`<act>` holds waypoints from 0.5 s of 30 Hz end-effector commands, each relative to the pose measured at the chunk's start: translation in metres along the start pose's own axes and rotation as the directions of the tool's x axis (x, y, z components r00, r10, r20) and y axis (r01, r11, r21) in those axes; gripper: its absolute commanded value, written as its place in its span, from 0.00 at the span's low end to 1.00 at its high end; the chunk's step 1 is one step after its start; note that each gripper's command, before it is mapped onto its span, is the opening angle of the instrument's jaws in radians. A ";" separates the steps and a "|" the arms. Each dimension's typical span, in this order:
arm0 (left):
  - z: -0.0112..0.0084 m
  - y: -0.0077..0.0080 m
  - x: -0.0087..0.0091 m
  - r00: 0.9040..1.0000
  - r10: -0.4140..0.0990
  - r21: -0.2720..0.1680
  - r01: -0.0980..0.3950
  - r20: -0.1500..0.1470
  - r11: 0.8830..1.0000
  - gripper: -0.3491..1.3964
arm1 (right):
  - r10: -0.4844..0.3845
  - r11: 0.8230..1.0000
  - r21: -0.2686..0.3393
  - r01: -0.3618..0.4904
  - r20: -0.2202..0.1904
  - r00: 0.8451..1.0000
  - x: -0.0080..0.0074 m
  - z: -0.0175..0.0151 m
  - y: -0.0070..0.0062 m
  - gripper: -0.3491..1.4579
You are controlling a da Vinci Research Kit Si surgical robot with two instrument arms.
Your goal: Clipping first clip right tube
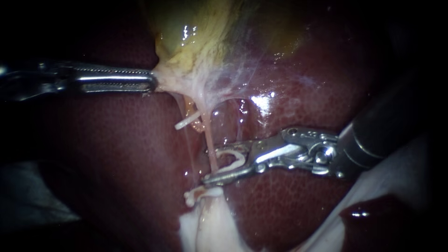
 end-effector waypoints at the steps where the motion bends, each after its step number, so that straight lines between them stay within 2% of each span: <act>1: 0.0000 0.0000 0.0000 1.000 0.000 0.000 0.000 0.000 1.000 0.00 | 0.001 1.000 0.016 -0.001 -0.009 1.000 0.0000 0.0001 -0.0001 0.47; 7: 0.0000 0.0000 0.0000 1.000 0.000 0.000 0.000 0.000 1.000 0.00 | 0.056 0.992 0.114 -0.049 -0.053 0.997 0.0002 0.0007 -0.0012 0.46; 13: 0.0000 0.0000 0.0000 1.000 0.000 0.000 0.000 0.000 1.000 0.00 | 0.065 0.983 0.176 -0.058 -0.034 0.997 0.0003 0.0013 -0.0027 0.44; 15: 0.0000 0.0000 0.0000 1.000 0.000 0.000 0.000 0.000 1.000 0.00 | 0.067 0.982 0.178 -0.060 -0.033 0.997 0.0004 0.0014 -0.0029 0.44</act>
